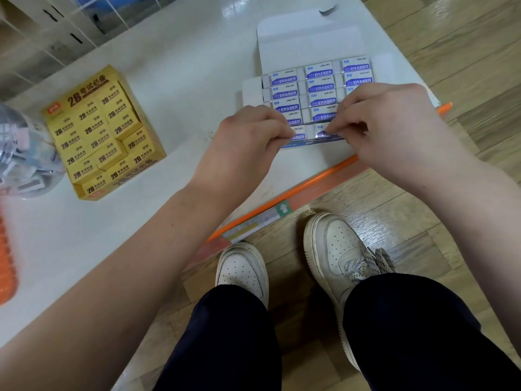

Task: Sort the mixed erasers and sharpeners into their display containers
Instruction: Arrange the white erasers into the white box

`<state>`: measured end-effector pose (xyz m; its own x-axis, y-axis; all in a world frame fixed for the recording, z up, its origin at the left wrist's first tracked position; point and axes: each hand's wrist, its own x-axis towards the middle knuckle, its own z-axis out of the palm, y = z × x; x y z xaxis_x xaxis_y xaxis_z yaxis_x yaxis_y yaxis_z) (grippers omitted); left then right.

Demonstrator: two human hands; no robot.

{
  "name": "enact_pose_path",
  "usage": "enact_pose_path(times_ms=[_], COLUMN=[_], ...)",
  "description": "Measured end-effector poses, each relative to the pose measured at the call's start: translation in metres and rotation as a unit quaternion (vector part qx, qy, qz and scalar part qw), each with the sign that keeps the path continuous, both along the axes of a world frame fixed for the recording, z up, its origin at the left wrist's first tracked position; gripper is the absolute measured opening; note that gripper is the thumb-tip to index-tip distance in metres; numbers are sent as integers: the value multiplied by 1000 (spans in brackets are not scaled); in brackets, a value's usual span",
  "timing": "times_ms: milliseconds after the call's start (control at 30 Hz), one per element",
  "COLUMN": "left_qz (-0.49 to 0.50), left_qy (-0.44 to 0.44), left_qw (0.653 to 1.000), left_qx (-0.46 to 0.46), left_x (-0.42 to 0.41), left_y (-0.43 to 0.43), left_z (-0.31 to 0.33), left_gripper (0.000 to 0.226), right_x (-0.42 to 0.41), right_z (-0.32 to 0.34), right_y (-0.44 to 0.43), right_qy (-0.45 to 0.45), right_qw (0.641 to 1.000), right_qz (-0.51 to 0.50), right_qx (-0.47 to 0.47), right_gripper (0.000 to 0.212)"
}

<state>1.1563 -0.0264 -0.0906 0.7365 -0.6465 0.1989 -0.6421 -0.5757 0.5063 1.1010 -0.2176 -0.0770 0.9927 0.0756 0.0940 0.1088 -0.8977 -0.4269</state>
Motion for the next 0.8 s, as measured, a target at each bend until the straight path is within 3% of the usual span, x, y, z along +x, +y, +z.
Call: enact_pose_path(times_ms=[300, 567, 667, 800], left_qz=[-3, 31, 72, 113], left_qy=[-79, -68, -24, 86], left_qw=[996, 996, 996, 985], left_qx=[47, 44, 35, 103], left_x=[4, 8, 9, 8], left_y=[7, 36, 62, 94], left_z=[2, 2, 5, 15], left_gripper=[24, 15, 14, 17], right_x=[1, 0, 3, 5], right_z=[-4, -1, 1, -7], right_y=[0, 9, 23, 64], right_qy=[-22, -38, -76, -92], right_qw=[999, 998, 995, 990], right_qz=[3, -22, -29, 44], right_qx=[29, 34, 53, 96], right_gripper=[18, 20, 21, 19])
